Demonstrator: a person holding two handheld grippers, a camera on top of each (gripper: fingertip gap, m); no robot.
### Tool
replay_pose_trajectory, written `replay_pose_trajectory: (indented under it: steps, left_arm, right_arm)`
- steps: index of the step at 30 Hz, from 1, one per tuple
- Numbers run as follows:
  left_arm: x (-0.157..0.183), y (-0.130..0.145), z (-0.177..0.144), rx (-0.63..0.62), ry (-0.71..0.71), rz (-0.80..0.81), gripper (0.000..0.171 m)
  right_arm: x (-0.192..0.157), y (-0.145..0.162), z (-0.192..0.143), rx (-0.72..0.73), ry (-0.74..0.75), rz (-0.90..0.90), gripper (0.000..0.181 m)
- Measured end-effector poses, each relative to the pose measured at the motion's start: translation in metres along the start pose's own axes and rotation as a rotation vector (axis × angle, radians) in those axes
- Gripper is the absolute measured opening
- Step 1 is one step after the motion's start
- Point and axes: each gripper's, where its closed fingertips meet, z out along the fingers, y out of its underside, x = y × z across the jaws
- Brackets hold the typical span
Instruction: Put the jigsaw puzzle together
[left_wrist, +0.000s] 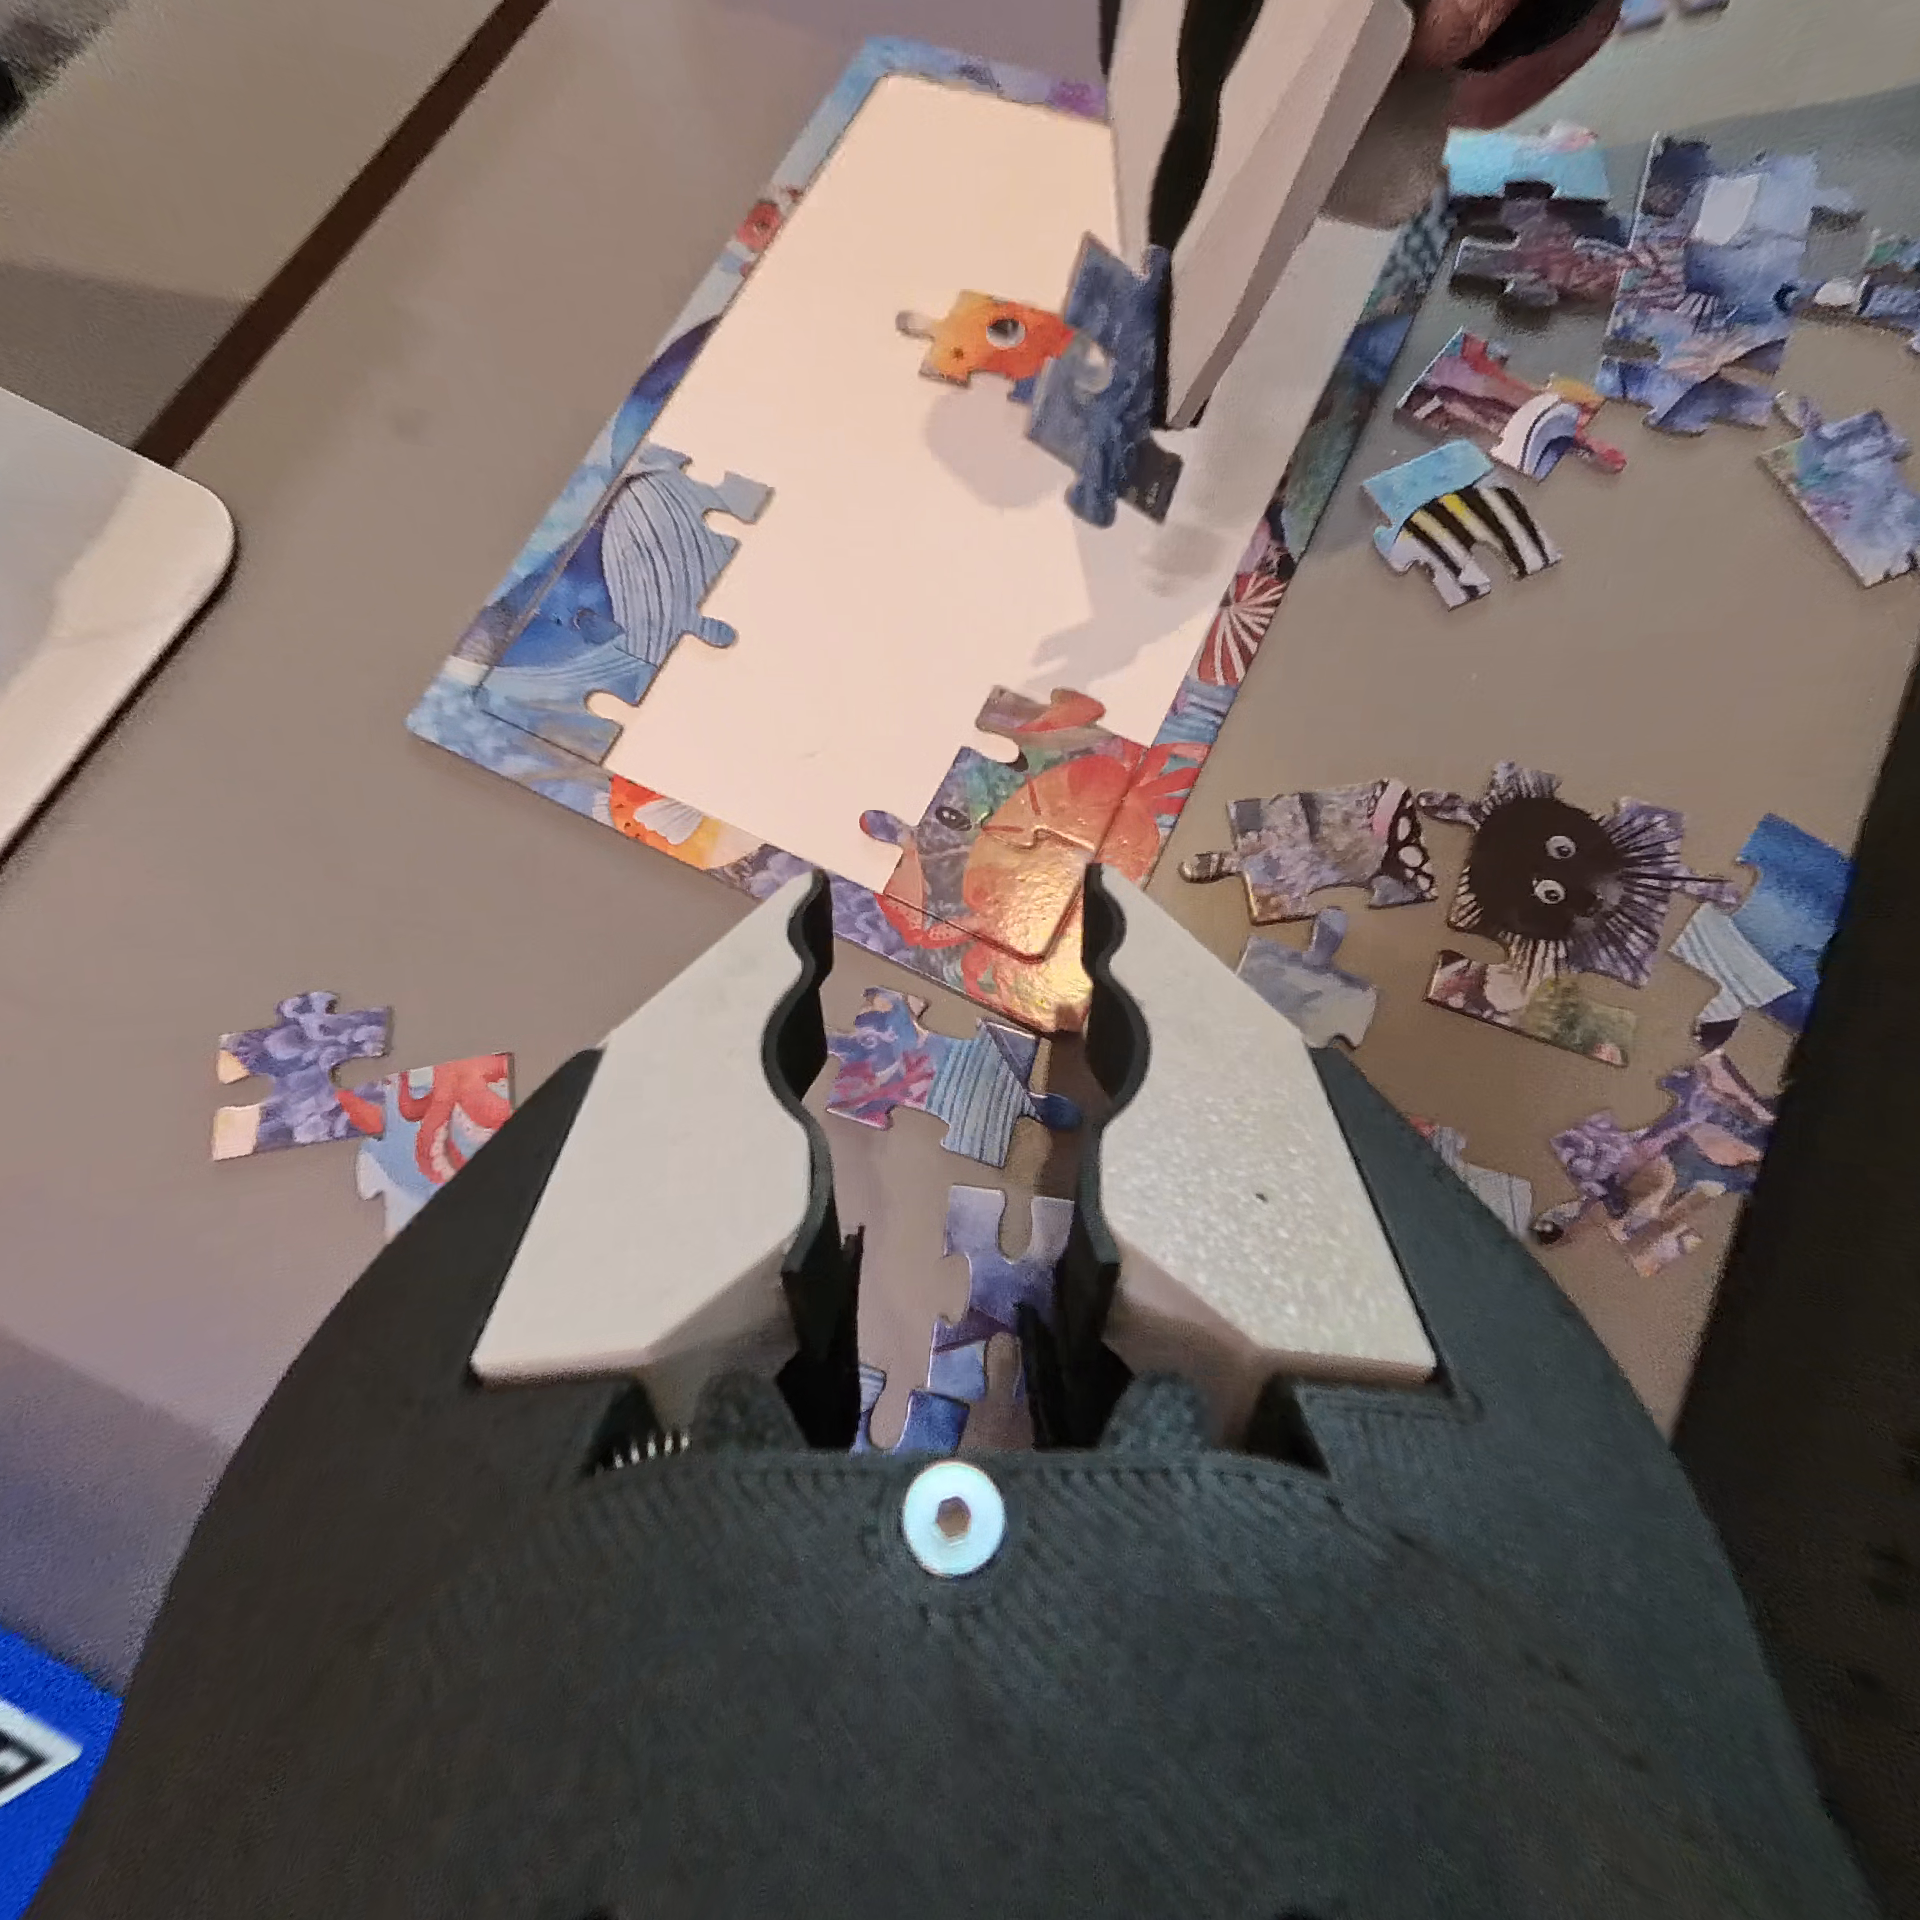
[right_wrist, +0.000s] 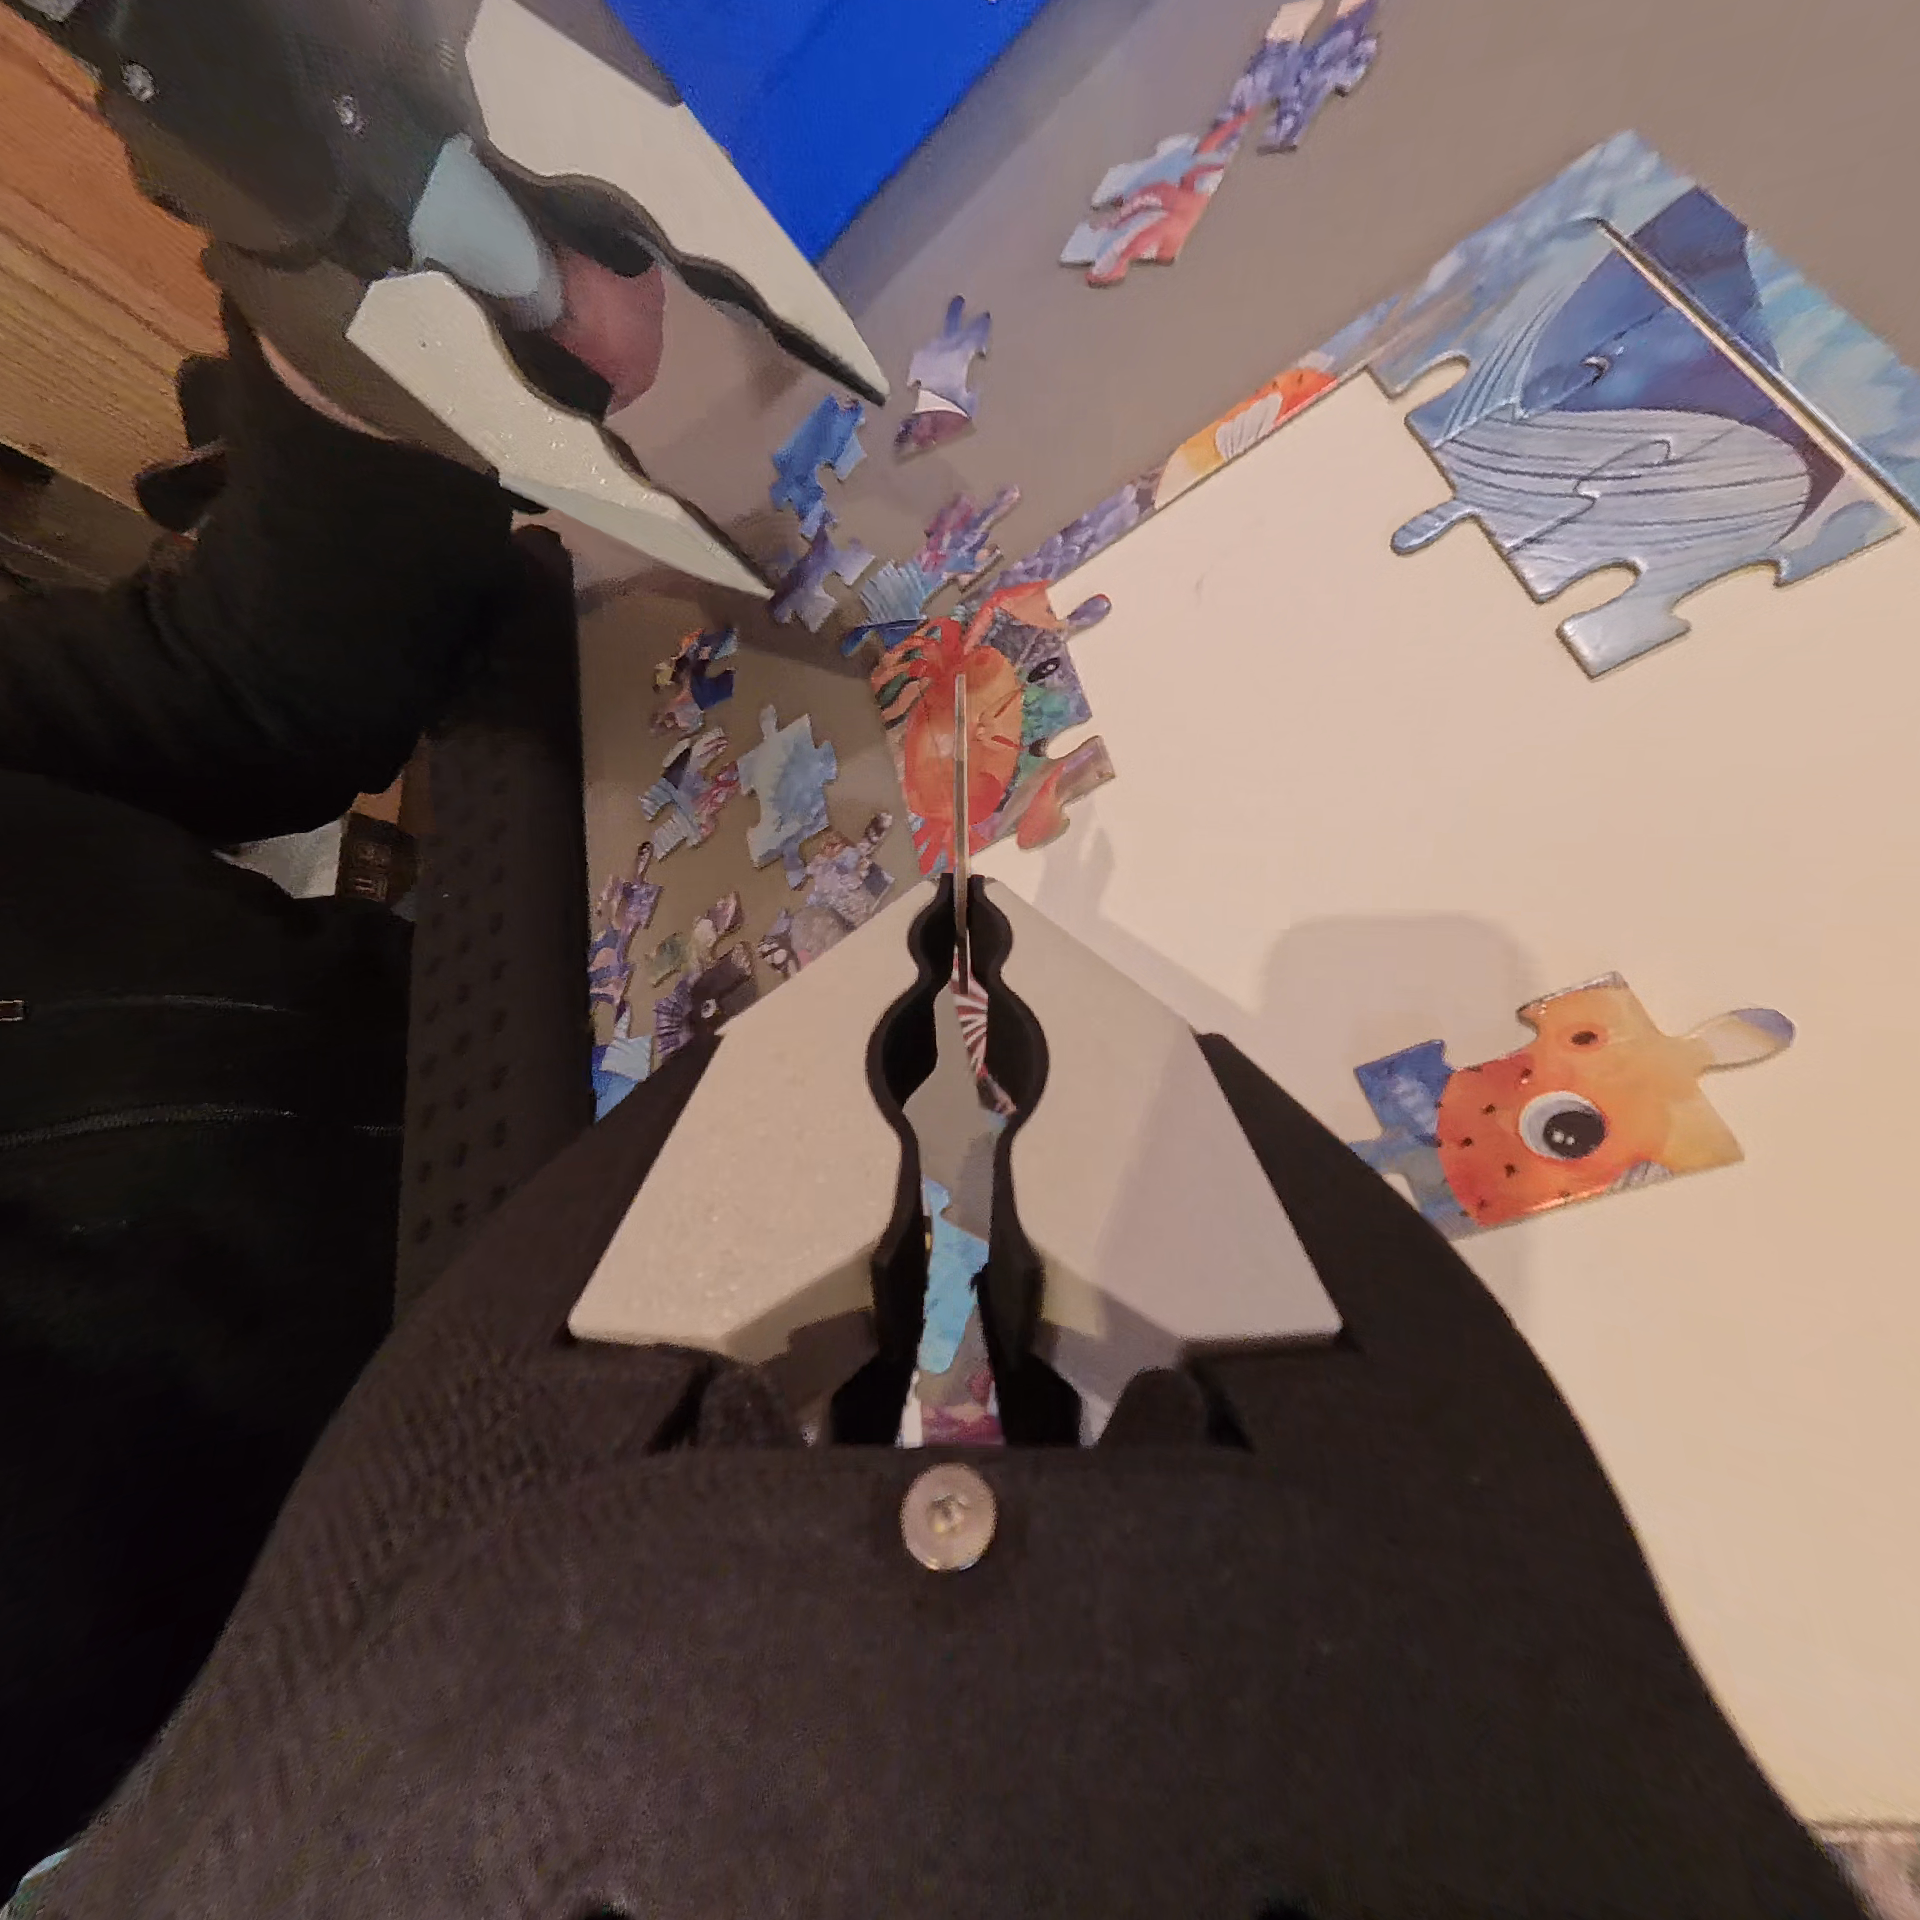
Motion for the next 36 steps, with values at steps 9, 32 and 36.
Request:
replay_pose_trajectory:
  steps: [9, 32, 36]
  left_arm:
    - [0.007, 0.063, -0.006, -0.312, 0.067, -0.054, 0.059]
    - [-0.097, 0.054, -0.032, -0.495, -0.244, -0.001, 0.066]
    - [-0.134, 0.046, -0.012, -0.567, -0.264, 0.03, 0.06]
  right_arm:
    - [0.033, 0.006, 0.012, -0.08, 0.08, 0.006, 0.0]
    - [-0.047, 0.047, 0.017, -0.3, -0.186, -0.235, 0.021]
    - [-0.047, 0.036, 0.007, -0.221, -0.17, -0.258, 0.015]
